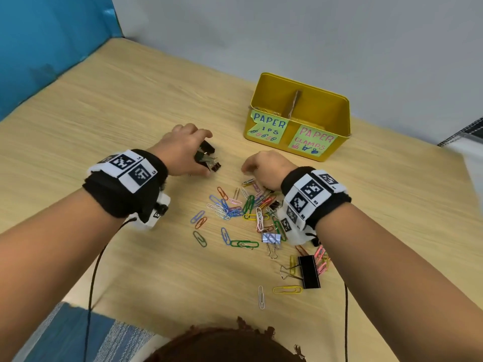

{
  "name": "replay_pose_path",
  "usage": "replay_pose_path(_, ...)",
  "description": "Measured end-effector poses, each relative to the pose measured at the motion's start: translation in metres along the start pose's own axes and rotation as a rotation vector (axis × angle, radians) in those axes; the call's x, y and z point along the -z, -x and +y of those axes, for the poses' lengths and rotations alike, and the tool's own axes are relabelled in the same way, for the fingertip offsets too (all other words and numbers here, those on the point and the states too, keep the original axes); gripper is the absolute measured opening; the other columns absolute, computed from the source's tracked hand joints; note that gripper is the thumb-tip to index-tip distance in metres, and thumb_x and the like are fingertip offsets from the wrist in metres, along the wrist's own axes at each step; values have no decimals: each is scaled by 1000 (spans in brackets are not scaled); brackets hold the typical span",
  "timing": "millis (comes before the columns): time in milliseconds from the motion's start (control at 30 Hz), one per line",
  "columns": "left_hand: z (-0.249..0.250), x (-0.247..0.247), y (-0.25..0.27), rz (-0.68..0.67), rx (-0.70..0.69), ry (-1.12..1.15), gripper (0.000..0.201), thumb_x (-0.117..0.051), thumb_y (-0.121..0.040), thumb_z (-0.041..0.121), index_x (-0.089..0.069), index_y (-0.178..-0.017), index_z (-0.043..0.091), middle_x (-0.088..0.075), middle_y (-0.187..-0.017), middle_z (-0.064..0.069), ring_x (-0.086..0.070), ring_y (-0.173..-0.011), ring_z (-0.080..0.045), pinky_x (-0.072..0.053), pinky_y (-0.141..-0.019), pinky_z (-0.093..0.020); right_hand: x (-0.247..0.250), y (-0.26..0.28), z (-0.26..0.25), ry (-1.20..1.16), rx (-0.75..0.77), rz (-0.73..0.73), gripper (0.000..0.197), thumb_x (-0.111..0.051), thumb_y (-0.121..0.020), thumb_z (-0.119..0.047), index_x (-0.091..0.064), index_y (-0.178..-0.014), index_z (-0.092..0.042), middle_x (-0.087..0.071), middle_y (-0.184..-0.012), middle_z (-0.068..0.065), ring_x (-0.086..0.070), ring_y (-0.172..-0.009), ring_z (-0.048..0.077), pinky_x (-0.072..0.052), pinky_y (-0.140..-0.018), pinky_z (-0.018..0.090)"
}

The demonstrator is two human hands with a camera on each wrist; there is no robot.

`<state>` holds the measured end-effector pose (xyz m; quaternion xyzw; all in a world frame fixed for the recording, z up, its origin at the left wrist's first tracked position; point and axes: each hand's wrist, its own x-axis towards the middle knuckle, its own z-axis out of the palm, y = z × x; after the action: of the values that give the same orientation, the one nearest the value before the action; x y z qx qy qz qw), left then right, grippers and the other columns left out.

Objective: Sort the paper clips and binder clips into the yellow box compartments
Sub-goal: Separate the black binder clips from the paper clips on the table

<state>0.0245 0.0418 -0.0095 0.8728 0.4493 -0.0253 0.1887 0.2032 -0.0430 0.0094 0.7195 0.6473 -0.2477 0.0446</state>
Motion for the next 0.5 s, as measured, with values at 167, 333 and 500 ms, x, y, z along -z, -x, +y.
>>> replay_pose_path(167, 36, -15, 3, -41, -203, 120, 62, -65, -80, 14, -40, -136, 21, -45, -127, -10, -41, -123, -26, -36, -106, -39, -13, 6, -3, 57, 3, -136, 38, -43, -90, -1, -62, -119, -16, -62, -125, 8, -58, -113, 25, -45, -93, 29)
replay_pose_path(333, 58, -30, 6, -302, -248, 22, 73, -47, -81, -4, -26, -145, 26, -41, -129, -12, -44, -121, -28, -39, -104, -37, 6, 11, 14, -212, -77, 4, 41, -38, -85, 7, -71, -94, -16, -64, -96, 6, -55, -70, 13, -48, -65, 23)
replay_pose_path(500, 60, -39, 18, -406, -319, -135, 72, -41, -83, -5, -29, -143, 33, -37, -133, -7, -38, -123, -27, -37, -107, -41, 6, 15, 35, -89, -173, -87, 38, -40, -93, -2, -65, -118, -16, -66, -107, 0, -58, -88, 14, -47, -80, 25)
